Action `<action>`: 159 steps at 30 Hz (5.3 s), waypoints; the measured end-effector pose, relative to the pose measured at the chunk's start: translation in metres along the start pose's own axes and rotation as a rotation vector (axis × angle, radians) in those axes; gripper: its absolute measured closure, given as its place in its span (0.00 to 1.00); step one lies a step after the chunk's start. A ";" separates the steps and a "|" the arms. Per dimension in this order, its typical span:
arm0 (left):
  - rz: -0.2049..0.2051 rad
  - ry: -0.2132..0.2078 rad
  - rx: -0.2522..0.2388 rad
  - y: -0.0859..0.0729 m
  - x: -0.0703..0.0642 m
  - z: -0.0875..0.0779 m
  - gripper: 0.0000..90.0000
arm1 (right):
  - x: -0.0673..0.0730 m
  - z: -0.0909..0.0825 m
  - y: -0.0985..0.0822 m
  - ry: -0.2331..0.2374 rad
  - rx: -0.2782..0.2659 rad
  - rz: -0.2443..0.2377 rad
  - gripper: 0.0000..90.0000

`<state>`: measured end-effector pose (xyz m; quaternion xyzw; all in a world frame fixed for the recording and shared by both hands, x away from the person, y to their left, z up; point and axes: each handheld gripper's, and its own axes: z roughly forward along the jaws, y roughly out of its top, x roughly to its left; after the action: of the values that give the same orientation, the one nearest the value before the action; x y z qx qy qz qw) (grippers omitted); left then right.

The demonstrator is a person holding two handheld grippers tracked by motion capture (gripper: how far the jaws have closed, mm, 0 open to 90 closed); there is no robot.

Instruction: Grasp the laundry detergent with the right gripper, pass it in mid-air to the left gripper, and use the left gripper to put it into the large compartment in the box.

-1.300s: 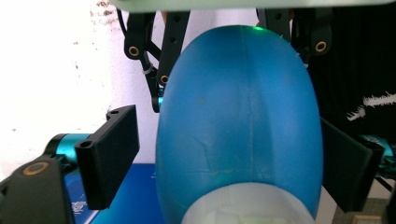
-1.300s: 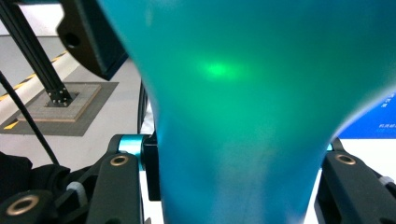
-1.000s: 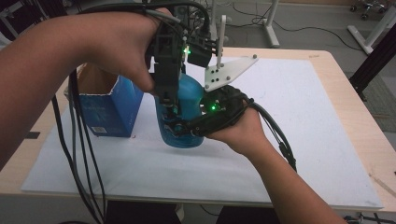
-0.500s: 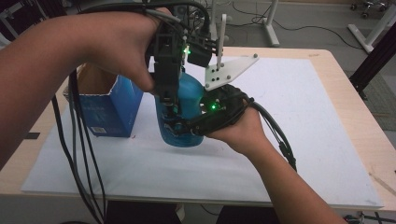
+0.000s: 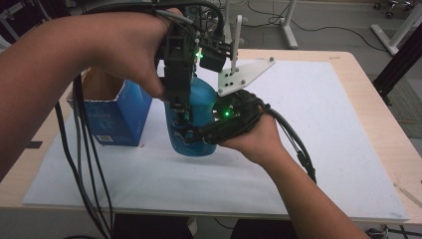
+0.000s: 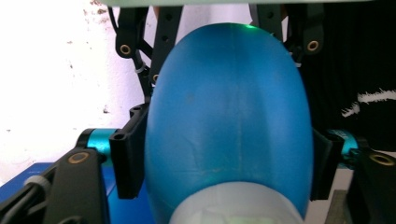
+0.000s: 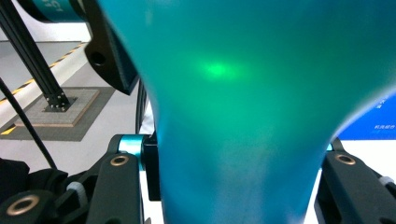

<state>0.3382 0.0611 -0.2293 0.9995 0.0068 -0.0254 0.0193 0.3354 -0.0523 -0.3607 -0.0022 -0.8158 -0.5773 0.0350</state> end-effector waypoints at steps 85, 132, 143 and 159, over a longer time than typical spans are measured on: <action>-0.739 -0.034 -0.083 -0.061 0.046 -0.074 0.43 | -0.024 -0.127 0.028 -0.177 0.583 -0.063 0.01; -1.201 0.029 0.013 -0.188 0.090 -0.061 0.43 | -0.033 -0.132 0.016 -0.194 0.644 -0.039 0.01; -0.982 0.003 0.048 -0.188 0.096 -0.017 0.43 | -0.033 -0.132 0.014 -0.197 0.661 -0.031 0.01; -0.670 0.019 0.065 -0.185 0.100 0.036 0.43 | -0.033 -0.127 0.012 -0.199 0.682 -0.026 0.01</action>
<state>0.4338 0.2462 -0.2772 0.9419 0.3345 -0.0214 -0.0223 0.3761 -0.1665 -0.3093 -0.0363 -0.9610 -0.2690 -0.0532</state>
